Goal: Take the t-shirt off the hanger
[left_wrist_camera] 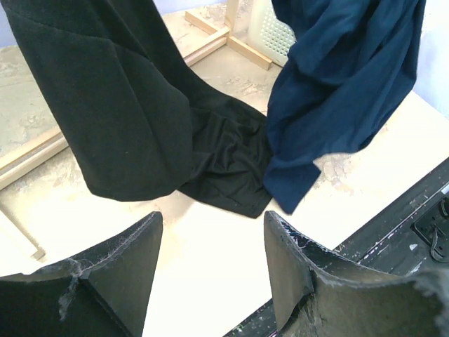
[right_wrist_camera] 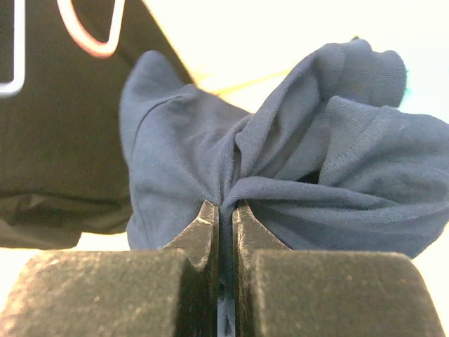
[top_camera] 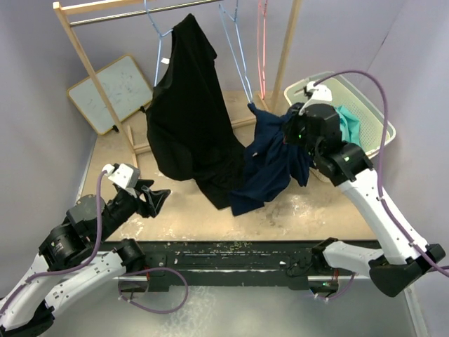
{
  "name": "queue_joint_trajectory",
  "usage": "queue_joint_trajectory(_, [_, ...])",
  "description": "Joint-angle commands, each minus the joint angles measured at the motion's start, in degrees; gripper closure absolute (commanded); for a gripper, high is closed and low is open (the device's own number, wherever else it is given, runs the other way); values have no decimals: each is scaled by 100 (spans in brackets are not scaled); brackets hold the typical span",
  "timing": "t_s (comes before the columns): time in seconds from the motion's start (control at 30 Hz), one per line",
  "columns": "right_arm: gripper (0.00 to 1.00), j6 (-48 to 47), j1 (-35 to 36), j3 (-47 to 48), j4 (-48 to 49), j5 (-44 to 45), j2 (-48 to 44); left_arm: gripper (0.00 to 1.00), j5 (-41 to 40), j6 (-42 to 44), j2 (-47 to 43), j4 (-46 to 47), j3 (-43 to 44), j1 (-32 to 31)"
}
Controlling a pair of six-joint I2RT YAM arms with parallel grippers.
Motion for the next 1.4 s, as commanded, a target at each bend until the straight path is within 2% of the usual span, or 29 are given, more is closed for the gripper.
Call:
queue_joint_trajectory(0.0, [100, -408, -446, 774, -429, 725, 172, 37, 12, -66, -27, 123, -19, -5])
queue_joint_trajectory(0.2, [100, -173, -1379, 1928, -128, 421, 658, 37, 24, -70, -35, 123, -23, -4])
queue_joint_trajectory(0.37, [100, -24, -2047, 3906, -406, 132, 1853, 37, 68, -53, -54, 134, -18, -5])
queue_joint_trajectory(0.47, [100, 98, -2386, 5630, -768, -186, 2710, 37, 70, -48, -95, 149, -27, -5])
queue_joint_trajectory(0.57, [100, 135, -2639, 7749, -1225, 99, 3718, 37, 112, -26, -108, 147, -28, -5])
queue_joint_trajectory(0.6, [100, 140, -2756, 8159, -1213, 236, 3903, 37, 132, -20, -120, 156, -29, -5])
queue_joint_trajectory(0.67, [100, 192, -3004, 8023, -634, 591, 3836, 37, 157, -22, -128, 162, -32, -5])
queue_joint_trajectory(0.77, [100, 356, -3325, 6907, 586, 860, 3275, 37, 185, -9, -153, 181, -42, -5])
queue_joint_trajectory(0.9, [100, -178, -3359, 7182, 601, 1866, 3476, 36, 226, 18, -132, 199, -41, -5])
queue_joint_trajectory(1.0, [100, -557, -3488, 6752, 1004, 2427, 3341, 36, 246, 22, -143, 197, -45, -5])
queue_joint_trajectory(1.2, [100, -481, -3578, 6353, 925, 2079, 3382, 36, 272, 48, -118, 211, -45, -5])
queue_joint_trajectory(1.37, [100, -313, -3578, 6013, 712, 1403, 3535, 36, 236, 27, -166, 199, -51, -5])
